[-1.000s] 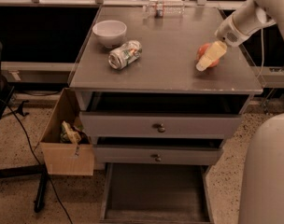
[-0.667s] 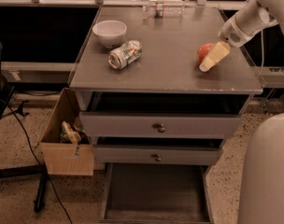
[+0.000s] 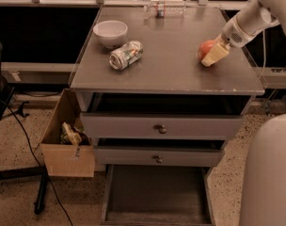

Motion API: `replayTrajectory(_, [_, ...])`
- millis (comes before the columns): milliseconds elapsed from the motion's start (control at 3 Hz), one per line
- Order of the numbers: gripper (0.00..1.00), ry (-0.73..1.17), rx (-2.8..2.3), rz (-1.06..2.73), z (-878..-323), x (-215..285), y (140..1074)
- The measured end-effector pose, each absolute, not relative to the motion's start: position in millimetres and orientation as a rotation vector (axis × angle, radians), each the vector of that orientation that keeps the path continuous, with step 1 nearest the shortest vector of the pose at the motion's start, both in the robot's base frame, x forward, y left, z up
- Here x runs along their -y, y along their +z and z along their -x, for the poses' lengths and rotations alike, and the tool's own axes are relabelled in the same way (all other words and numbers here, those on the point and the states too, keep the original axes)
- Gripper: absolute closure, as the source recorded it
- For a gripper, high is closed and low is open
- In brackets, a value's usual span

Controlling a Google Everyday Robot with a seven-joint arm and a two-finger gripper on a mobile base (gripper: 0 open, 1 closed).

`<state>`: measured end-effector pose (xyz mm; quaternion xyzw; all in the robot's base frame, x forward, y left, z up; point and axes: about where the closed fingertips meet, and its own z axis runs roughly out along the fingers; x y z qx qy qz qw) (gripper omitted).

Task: Place apple into bottom drawer

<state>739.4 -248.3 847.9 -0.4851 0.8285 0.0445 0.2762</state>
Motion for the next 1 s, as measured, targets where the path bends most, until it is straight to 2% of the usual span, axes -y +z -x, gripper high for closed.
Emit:
replayTrajectory(667, [0.95,0.120,-2.225,1.304,-739.3,248.2,848.0])
replayTrajectory(1000, [1.00,0.114,-2.207,1.323,-732.8,245.8,853.9])
